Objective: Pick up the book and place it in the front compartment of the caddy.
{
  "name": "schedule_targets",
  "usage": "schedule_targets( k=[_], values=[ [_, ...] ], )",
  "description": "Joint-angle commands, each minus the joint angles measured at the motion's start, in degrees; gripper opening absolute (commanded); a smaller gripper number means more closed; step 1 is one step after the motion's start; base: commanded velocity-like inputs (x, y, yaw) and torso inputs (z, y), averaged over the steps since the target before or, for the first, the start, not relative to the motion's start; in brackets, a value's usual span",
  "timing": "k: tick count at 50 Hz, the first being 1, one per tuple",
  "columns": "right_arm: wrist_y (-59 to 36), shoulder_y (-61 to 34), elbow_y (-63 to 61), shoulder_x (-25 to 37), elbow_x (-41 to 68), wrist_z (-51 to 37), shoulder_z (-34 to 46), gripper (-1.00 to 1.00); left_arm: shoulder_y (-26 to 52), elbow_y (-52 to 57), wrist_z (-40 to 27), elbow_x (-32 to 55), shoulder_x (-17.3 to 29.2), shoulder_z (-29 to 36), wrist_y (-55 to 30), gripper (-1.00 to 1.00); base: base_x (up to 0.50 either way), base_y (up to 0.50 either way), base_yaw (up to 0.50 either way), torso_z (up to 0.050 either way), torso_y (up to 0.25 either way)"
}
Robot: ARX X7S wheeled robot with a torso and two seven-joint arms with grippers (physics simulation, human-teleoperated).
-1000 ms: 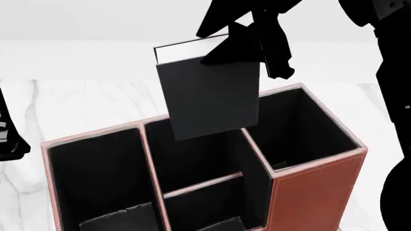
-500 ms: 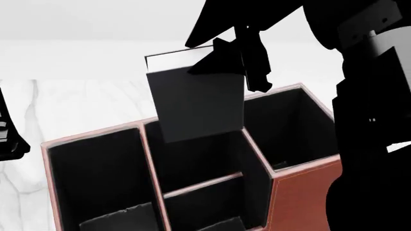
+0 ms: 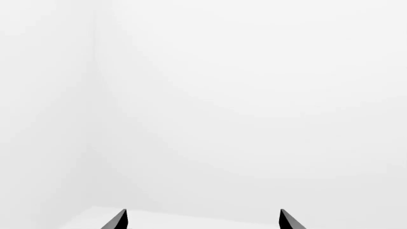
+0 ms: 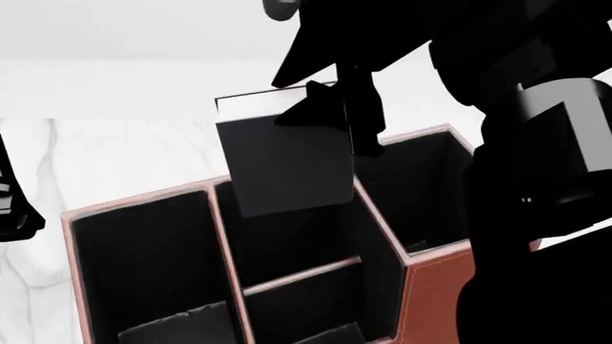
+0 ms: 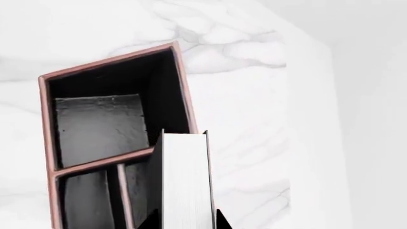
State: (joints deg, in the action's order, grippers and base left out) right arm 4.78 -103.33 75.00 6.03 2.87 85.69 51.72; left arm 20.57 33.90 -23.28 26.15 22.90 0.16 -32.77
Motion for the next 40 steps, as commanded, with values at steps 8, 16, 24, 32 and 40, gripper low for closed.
schedule_targets(
  k=[8, 16, 24, 32, 40],
  values=[
    [1.85, 0.84, -0.02, -1.41, -2.74, -1.6, -5.53, -1.0, -0.46, -0.23, 0.63, -3.16, -0.53, -0.19, 3.09, 1.0, 0.0, 0.0, 0.0, 0.0, -0.169],
    [2.01, 1.08, -0.02, -1.46, -2.92, -2.01, -5.08, -1.0, -0.4, -0.17, 0.58, -2.68, -0.49, -0.47, 3.14, 1.0, 0.0, 0.0, 0.0, 0.0, 0.0],
    [2.32, 1.38, -0.02, -1.6, -2.84, -2.64, -4.81, -1.0, -0.57, -0.32, 0.73, -3.02, -0.21, -0.12, 3.68, 1.0, 0.0, 0.0, 0.0, 0.0, -0.146],
    [2.55, 1.58, -0.02, -1.71, -2.79, -2.66, -4.68, -1.0, -0.82, -0.39, 0.68, -3.17, -0.17, -0.01, 4.2, 1.0, 0.0, 0.0, 0.0, 0.0, -0.033],
    [3.0, 1.72, -0.02, -1.78, -2.93, -3.57, -4.41, -1.0, -0.84, -0.36, 0.74, -3.11, 0.05, 0.25, 4.15, 1.0, 0.0, 0.0, 0.0, 0.0, -0.035]
  ],
)
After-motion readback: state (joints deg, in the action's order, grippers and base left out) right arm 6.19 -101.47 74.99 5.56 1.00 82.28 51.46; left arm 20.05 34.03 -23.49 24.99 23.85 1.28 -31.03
